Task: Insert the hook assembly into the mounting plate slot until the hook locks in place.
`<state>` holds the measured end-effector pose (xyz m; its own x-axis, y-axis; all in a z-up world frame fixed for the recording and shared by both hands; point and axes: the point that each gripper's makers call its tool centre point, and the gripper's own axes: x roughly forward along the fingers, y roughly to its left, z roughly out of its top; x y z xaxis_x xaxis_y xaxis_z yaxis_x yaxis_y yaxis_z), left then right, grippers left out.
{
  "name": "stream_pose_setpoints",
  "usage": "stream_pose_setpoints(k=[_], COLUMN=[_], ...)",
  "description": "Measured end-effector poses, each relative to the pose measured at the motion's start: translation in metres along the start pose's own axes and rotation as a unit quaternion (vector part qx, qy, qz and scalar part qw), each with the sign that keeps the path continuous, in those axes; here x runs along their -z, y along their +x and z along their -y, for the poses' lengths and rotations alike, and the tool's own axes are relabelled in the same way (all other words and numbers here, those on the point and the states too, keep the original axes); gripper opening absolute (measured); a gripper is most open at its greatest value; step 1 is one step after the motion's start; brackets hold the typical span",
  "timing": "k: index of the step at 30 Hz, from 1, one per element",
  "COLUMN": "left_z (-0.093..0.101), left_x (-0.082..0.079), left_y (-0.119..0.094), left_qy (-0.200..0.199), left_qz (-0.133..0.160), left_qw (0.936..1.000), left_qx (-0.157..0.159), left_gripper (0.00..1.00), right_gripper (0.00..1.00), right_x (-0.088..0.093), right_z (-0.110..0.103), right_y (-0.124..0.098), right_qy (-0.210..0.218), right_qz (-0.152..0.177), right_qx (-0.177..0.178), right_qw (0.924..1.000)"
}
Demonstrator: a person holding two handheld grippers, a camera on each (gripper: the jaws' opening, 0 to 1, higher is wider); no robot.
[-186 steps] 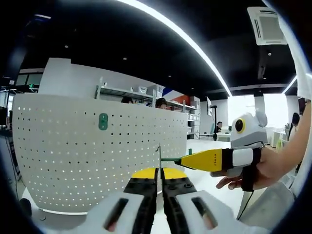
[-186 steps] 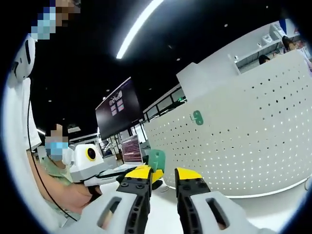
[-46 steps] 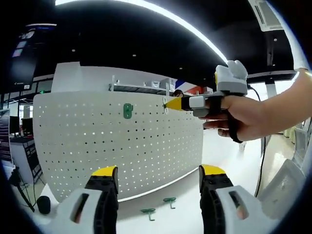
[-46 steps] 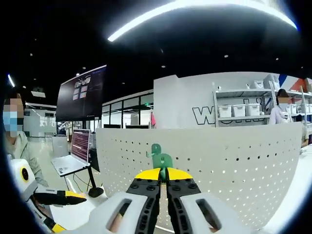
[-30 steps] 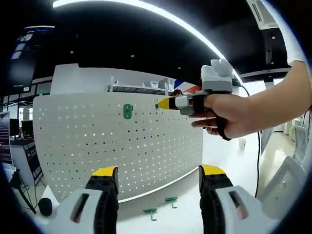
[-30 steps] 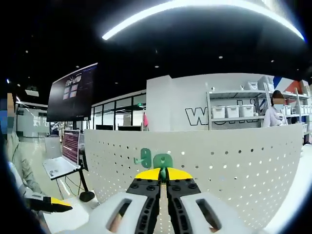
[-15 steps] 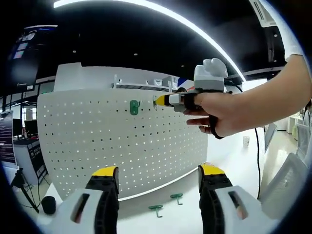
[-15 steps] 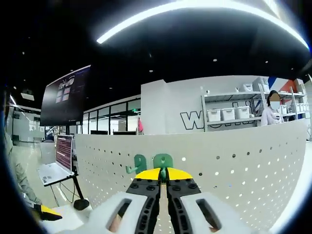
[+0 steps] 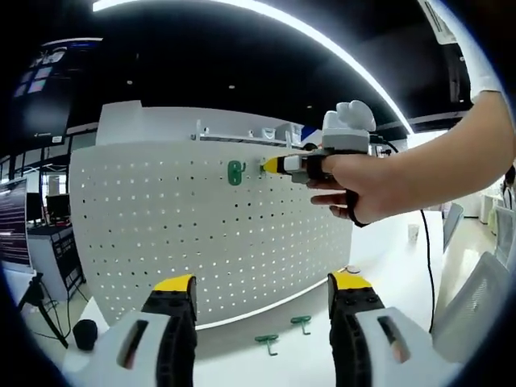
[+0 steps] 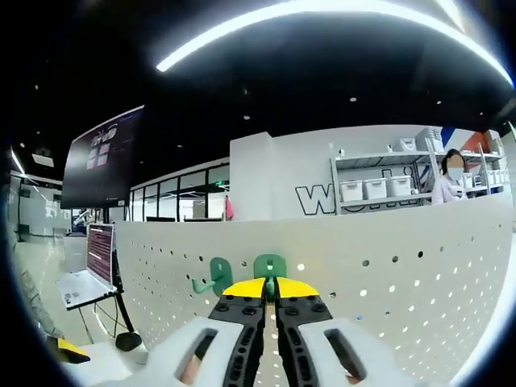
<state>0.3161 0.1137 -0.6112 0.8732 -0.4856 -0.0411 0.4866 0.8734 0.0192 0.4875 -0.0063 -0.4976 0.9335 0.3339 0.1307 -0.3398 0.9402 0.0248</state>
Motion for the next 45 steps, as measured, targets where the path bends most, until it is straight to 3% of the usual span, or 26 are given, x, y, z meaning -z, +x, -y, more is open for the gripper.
stream_pose_setpoints(k=[11, 23, 39, 45], left_z=[-0.003, -0.002, 0.0, 0.0], left_x=[-0.002, 0.003, -0.001, 0.0], left_y=[-0.001, -0.004, -0.005, -0.004], left_qy=[-0.003, -0.018, -0.028, -0.028], left_qz=[-0.001, -0.003, 0.004, 0.002], left_qw=[1.0, 0.9998, 0.9996, 0.9996], left_qx=[0.001, 0.003, 0.003, 0.004], left_gripper=[0.68, 0.66, 0.66, 0.67], right_gripper=[0.01, 0.02, 0.06, 0.19], right_x=[0.005, 0.006, 0.01, 0.01], right_z=[0.0, 0.001, -0.002, -0.011], right_y=[0.006, 0.011, 0.008, 0.002], right_qy=[0.008, 0.038, 0.045, 0.005], right_qz=[-0.007, -0.037, -0.05, -0.062], right_qx=[0.009, 0.087, 0.076, 0.036], right_qw=[0.9999, 0.9948, 0.9948, 0.9974])
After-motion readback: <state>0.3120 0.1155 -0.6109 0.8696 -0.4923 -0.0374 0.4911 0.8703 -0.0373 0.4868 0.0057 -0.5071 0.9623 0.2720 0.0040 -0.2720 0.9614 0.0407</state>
